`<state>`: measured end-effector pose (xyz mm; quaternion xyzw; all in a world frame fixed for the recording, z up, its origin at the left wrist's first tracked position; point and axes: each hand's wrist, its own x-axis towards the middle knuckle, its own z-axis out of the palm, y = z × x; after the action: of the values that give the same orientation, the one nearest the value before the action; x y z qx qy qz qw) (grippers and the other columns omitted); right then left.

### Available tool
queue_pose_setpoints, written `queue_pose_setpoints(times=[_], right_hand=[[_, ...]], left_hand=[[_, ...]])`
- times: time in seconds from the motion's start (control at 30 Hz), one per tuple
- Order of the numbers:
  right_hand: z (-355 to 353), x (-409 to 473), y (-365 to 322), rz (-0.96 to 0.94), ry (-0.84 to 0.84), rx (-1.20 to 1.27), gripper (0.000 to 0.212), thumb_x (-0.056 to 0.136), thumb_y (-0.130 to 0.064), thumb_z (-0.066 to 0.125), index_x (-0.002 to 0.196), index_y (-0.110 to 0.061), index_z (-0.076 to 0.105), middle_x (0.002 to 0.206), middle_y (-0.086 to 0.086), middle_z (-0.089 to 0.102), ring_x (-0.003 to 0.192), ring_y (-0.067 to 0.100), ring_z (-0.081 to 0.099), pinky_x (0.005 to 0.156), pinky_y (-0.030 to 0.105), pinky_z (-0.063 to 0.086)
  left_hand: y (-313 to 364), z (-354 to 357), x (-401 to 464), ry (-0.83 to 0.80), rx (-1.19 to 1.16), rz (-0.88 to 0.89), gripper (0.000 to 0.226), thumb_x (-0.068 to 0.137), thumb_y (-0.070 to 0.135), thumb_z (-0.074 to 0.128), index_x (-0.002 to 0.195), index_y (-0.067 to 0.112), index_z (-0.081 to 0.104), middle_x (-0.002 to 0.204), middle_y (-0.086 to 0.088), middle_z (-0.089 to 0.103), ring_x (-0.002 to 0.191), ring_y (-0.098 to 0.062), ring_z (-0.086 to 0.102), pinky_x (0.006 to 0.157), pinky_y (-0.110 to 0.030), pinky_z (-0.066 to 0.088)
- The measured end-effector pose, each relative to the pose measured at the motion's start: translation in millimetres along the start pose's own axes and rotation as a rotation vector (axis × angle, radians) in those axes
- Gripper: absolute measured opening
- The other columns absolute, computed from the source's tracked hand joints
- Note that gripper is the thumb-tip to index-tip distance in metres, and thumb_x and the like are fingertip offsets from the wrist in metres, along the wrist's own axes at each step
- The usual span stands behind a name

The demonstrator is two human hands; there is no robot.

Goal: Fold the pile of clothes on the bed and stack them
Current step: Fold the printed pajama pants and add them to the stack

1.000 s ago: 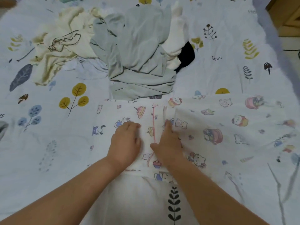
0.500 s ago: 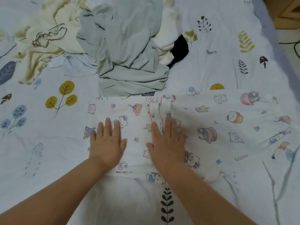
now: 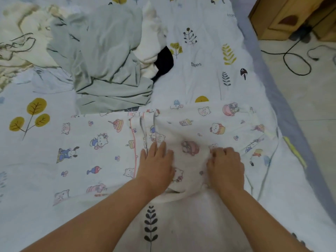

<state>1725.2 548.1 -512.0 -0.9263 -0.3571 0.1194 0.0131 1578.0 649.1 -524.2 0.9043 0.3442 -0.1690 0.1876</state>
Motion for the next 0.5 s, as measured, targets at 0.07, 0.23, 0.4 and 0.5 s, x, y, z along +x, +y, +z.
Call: queue_pose_setpoints(times=[0.07,0.23,0.4,0.5], right_hand=[[-8,10,18,0.237,0.044,0.139,0.036,0.09,-0.023,0.049,0.12,-0.004,0.046,0.122,0.017,0.045,0.114,0.031,0.039,0.087,0.038,0.035],[-21,34,43,0.506,0.114,0.52,0.075,0.083,-0.023,0.067,0.141,-0.002,0.023,0.138,0.025,0.03,0.126,0.038,0.033,0.1,0.044,0.033],[-18,57,55,0.803,0.115,1.015,0.045,0.075,-0.009,0.073,0.112,0.007,0.052,0.114,0.021,0.058,0.093,0.027,0.057,0.07,0.034,0.048],[-23,49,46,0.637,0.184,1.038,0.008,0.078,-0.003,0.063,0.079,0.0,0.055,0.078,0.009,0.05,0.072,0.02,0.047,0.063,0.029,0.039]], left_hand=[[8,6,3,-0.076,0.073,-0.029,0.055,0.098,0.036,0.028,0.148,0.02,0.012,0.158,-0.007,-0.006,0.143,-0.034,-0.01,0.113,-0.056,0.001],[6,13,1,-0.086,0.11,-0.046,0.058,0.098,0.037,0.028,0.149,0.021,0.006,0.158,-0.005,-0.008,0.143,-0.032,-0.015,0.113,-0.055,-0.002],[-7,5,-5,-0.027,0.019,0.028,0.048,0.099,0.033,0.033,0.144,0.02,0.028,0.156,0.0,0.015,0.145,-0.024,-0.001,0.116,-0.047,0.003],[-19,-7,-9,0.048,-0.133,0.09,0.039,0.098,0.028,0.039,0.135,0.019,0.047,0.147,0.0,0.037,0.14,-0.016,0.022,0.113,-0.028,0.015]])
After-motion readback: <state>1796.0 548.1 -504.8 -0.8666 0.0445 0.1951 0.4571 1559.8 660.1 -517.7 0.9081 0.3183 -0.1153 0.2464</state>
